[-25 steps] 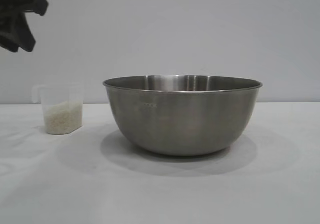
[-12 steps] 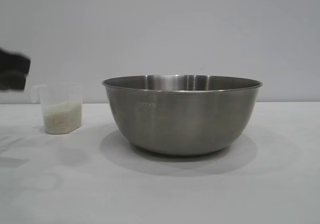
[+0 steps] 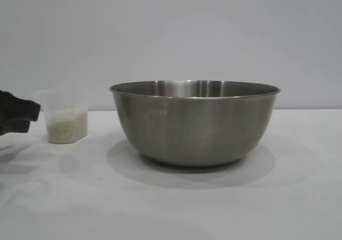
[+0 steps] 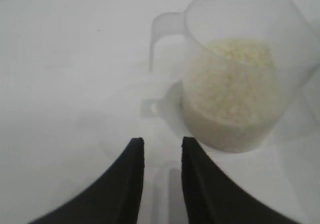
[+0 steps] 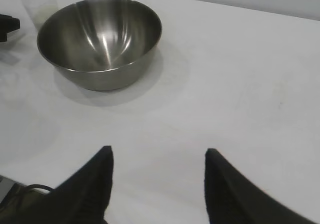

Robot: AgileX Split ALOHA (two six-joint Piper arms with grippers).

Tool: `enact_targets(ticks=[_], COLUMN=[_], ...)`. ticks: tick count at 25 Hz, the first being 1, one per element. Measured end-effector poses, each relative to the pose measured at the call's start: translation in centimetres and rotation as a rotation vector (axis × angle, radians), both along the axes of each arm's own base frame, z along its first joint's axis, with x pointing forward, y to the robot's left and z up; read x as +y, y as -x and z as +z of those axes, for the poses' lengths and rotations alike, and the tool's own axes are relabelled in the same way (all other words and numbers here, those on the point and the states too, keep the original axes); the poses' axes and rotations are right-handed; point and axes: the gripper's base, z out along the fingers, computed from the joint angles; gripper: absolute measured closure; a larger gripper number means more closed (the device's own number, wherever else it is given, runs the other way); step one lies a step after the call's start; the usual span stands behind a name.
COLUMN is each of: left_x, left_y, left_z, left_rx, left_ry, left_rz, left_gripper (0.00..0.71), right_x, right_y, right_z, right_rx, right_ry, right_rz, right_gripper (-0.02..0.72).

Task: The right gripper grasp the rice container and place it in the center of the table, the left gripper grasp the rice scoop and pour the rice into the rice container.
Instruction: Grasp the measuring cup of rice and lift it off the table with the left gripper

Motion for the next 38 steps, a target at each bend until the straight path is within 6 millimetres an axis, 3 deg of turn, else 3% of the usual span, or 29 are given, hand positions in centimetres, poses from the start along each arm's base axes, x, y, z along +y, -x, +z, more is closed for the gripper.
enact_targets(ticks=[7, 12, 38], left_x=[0.7, 0.1, -2.3], left_y=[-2.5, -3.6, -4.6], left_z=[0.1, 0.6, 1.5], left_rx=[-0.057, -0.097, -0.181], left_ry=[0.007, 0.008, -0.082], left_rz=[0.013, -0.043, -0.323], left_gripper=[0.557, 0.557, 0.557], right_x=[0.0, 0.0, 0.0], right_y=[0.0, 0.0, 0.0], right_z=[0.0, 0.0, 0.0], right_rx=[0.0, 0.0, 0.0], right_ry=[0.0, 0.0, 0.0], right_rz=[0.0, 0.0, 0.0], right_gripper=[0.313, 0.313, 0.313])
